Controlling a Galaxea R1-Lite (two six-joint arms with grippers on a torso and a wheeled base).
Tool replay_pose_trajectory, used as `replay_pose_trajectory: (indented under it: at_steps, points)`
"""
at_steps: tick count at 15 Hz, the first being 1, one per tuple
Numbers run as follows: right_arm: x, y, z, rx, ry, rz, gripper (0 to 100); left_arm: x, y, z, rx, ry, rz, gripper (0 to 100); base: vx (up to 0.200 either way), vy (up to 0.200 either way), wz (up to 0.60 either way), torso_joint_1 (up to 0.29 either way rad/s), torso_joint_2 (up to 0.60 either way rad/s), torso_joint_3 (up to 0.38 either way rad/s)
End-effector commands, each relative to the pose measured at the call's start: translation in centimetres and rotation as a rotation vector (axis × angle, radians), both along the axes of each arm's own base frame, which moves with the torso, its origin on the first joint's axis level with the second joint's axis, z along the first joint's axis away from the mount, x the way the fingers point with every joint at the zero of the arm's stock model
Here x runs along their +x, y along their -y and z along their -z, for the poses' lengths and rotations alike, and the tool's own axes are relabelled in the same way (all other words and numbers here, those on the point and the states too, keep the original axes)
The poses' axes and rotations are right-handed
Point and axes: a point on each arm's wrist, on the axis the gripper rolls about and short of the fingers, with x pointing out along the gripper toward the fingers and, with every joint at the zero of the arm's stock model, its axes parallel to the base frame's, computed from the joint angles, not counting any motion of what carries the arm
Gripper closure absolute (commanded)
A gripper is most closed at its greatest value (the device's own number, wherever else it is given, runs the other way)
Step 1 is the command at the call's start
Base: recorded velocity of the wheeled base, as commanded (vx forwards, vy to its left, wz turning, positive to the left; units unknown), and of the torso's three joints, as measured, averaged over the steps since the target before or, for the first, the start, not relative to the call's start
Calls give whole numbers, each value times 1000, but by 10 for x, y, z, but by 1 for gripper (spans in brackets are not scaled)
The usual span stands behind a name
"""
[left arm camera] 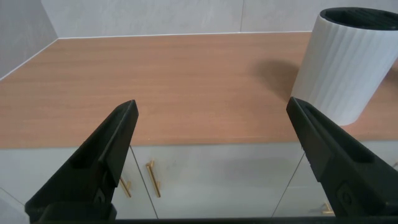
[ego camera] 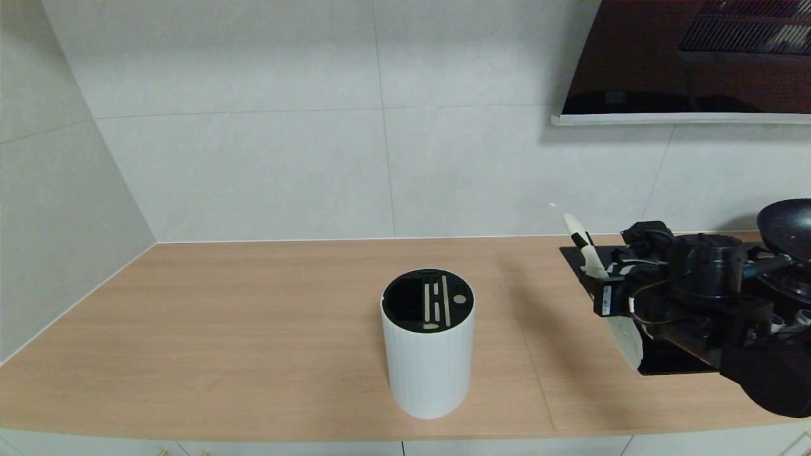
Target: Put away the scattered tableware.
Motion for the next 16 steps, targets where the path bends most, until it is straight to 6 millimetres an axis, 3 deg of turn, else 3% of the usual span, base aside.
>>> replay_pose_trajectory:
  at_steps: [1, 4, 6, 8, 10, 11, 12, 13, 14, 16]
  points:
    - [-22, 0, -31, 33, 83, -39, 100, 0, 0, 0, 0, -2, -1, 0, 0, 0, 0, 0, 0, 0]
    - [-31, -2, -43, 48, 121, -79, 100, 0, 0, 0, 4, -2, 1, 0, 0, 0, 0, 0, 0, 0]
    - [-21, -6, -59, 64, 175, -84, 100, 0, 0, -1, 10, 4, 2, 0, 0, 0, 0, 0, 0, 0]
    - [-14, -10, -81, 65, 209, -90, 100, -8, 1, -27, 7, 79, 39, 0, 0, 0, 0, 0, 0, 0]
    - [-17, -36, -113, 88, 240, -172, 100, -6, 3, -111, 8, 57, 206, 0, 0, 0, 0, 0, 0, 0]
    - [-20, -46, -117, 94, 246, -203, 100, 6, 4, -131, 8, 17, 251, 0, 0, 0, 0, 0, 0, 0]
    - [-28, -63, -121, 104, 252, -255, 100, 31, 7, -159, 2, -42, 358, 0, 0, 0, 0, 0, 0, 0]
    - [-34, -71, -121, 109, 252, -288, 100, 47, 9, -173, -5, -73, 435, 0, 0, 0, 0, 0, 0, 0]
    - [-42, -86, -117, 107, 237, -336, 100, 78, 13, -190, -33, -136, 549, 0, 0, 0, 0, 0, 0, 0]
    - [-54, -102, -110, 100, 213, -362, 100, 114, 20, -198, -91, -215, 637, 0, 0, 0, 0, 0, 0, 0]
